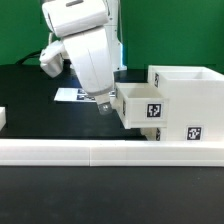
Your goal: Assemble drawer
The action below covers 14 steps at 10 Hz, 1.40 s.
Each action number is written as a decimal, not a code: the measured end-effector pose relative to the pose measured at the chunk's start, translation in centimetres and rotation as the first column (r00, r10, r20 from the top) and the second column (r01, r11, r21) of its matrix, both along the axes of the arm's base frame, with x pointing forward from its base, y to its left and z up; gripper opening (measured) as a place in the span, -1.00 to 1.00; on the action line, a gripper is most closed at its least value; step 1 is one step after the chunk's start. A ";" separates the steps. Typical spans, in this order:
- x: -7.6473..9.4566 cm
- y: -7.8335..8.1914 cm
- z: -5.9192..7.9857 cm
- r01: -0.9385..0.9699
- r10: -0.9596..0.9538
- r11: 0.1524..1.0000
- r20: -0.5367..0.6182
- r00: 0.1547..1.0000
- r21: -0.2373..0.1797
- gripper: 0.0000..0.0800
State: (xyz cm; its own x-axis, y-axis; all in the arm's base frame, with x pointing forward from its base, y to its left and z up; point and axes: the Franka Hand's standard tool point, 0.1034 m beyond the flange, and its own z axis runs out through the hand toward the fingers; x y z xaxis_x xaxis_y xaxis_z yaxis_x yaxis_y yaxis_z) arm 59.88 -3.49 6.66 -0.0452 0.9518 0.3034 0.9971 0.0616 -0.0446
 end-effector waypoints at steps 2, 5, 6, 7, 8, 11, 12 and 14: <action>-0.3 0.1 -0.3 -0.001 0.002 1.000 -0.007 1.000 0.002 0.62; -0.1 0.6 -0.2 -0.007 0.007 1.000 -0.003 1.000 0.006 0.62; -0.1 1.2 -0.1 -0.011 0.011 1.000 -0.002 1.000 0.010 0.62; 0.0 1.7 -0.1 -0.018 0.018 1.000 -0.001 1.000 0.015 0.62; 0.1 2.1 0.0 -0.016 0.016 1.000 -0.003 1.000 0.018 0.62; 0.1 4.2 0.0 0.018 -0.018 1.000 -0.026 1.000 0.002 0.62; 0.1 4.8 0.0 0.032 -0.033 0.999 -0.035 0.999 -0.001 0.62; -0.1 6.6 -0.2 0.051 -0.052 0.999 -0.053 0.997 -0.004 0.62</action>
Offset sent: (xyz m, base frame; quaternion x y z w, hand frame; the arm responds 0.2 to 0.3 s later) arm 0.0000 0.0000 0.0000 0.0000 0.0000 0.0000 1.0000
